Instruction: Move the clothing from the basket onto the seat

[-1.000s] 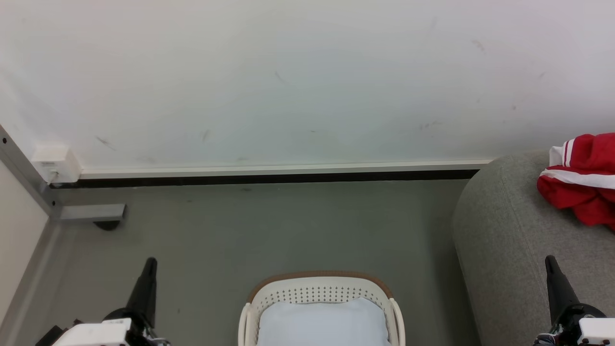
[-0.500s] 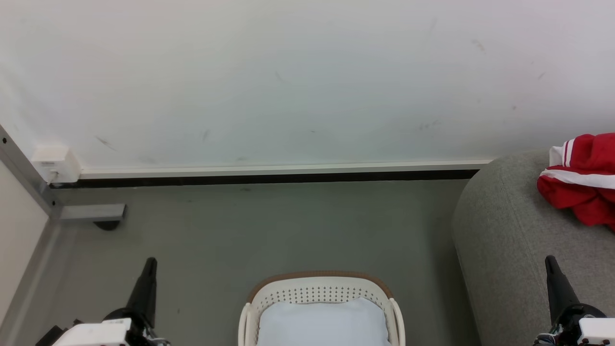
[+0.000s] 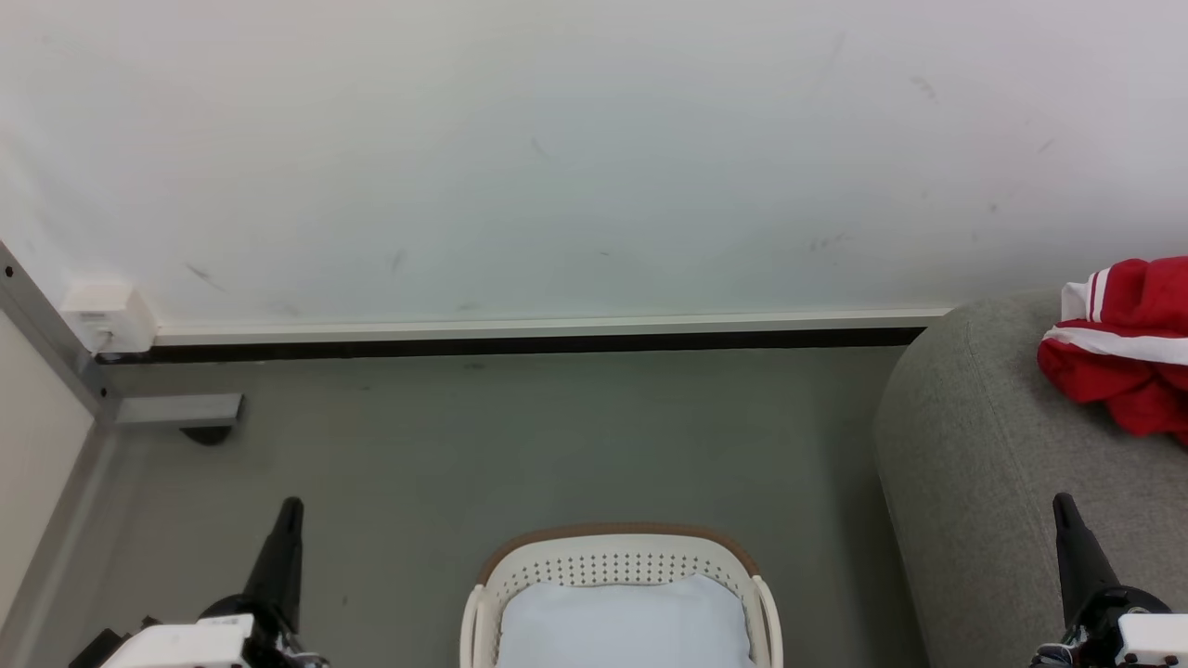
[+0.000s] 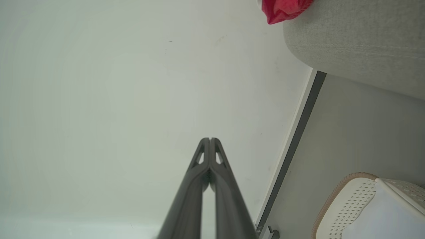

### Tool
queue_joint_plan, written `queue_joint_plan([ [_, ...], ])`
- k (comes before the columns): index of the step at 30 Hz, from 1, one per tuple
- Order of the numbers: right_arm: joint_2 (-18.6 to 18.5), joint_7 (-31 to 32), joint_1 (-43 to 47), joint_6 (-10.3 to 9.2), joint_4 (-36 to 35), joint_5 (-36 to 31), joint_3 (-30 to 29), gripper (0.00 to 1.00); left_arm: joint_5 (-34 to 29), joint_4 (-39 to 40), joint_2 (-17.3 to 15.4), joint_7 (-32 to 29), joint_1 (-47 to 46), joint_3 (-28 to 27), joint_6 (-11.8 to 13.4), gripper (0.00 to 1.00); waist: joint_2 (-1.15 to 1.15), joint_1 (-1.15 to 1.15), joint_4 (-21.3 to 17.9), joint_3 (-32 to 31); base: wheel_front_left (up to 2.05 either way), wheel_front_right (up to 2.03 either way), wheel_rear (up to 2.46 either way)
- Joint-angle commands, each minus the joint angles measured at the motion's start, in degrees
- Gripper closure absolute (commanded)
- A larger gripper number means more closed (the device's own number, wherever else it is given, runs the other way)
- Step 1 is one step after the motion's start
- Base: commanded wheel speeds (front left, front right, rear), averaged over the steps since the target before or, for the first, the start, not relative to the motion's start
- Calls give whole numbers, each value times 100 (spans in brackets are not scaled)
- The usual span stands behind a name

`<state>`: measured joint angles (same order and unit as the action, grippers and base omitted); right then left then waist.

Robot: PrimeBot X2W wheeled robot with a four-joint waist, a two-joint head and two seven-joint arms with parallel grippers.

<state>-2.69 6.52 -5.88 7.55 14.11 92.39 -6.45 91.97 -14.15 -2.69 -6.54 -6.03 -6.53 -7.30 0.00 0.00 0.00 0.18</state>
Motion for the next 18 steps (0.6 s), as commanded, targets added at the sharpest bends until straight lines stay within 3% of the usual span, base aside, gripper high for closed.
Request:
queue_joint_plan([
  [1,-36,22,-67,-12,-30,7,-24,100,81,19,-36,-19,-49,-12,-36,100,0,0,0,0,0,0,0],
  [18,-36,22,-68,-12,-30,7,-23,100,82,19,-36,-19,-49,-11,-36,100,0,0,0,0,0,0,0],
])
